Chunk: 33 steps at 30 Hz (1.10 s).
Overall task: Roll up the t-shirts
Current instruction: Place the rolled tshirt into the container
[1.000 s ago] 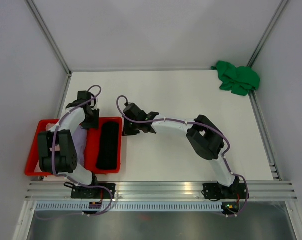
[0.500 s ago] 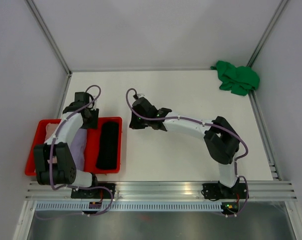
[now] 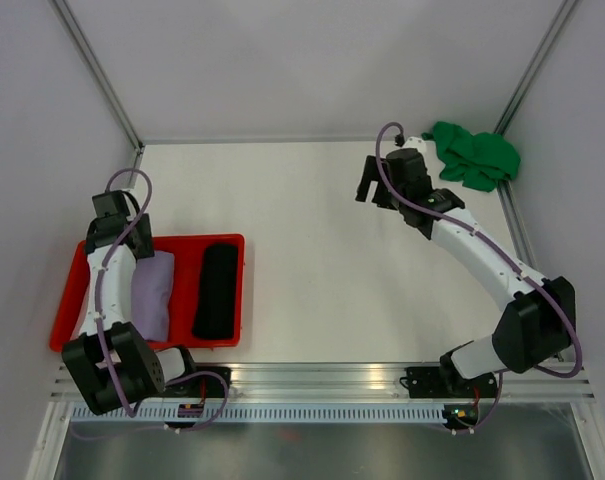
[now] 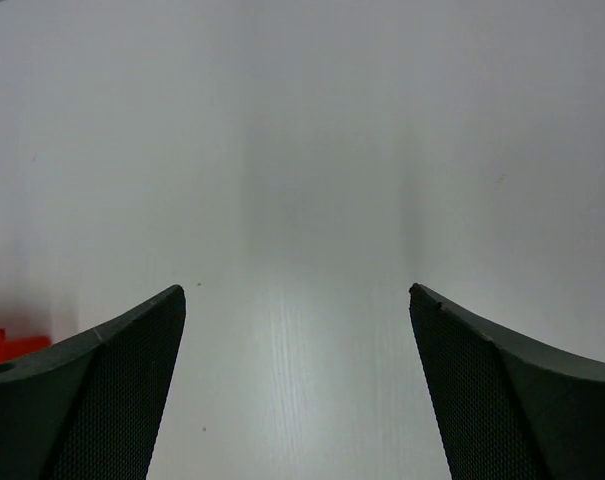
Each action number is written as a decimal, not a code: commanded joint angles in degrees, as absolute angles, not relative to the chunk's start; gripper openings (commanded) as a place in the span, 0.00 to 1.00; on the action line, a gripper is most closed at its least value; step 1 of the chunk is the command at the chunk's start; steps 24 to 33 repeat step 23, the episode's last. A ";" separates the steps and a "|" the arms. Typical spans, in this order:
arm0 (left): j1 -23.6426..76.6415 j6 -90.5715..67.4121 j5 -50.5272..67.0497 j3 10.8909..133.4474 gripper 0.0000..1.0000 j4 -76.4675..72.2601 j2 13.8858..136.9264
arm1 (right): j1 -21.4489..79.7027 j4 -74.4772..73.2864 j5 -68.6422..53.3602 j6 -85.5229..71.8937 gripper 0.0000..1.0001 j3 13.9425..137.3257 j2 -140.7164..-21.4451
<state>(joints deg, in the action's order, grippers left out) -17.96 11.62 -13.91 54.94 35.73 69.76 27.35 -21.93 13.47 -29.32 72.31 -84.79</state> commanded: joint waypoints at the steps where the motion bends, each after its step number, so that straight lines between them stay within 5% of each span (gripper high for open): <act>1: -21.95 7.56 -11.79 56.07 0.71 36.91 70.39 | 22.25 -24.87 13.98 -26.37 0.98 70.23 -82.35; 7: -29.87 6.59 -10.90 59.24 0.78 37.79 73.30 | 17.93 -27.07 15.73 -24.08 0.98 71.10 -82.35; 33: -29.97 6.50 -5.63 55.20 0.81 38.06 68.20 | 17.93 -20.93 17.93 -24.26 0.98 63.11 -75.34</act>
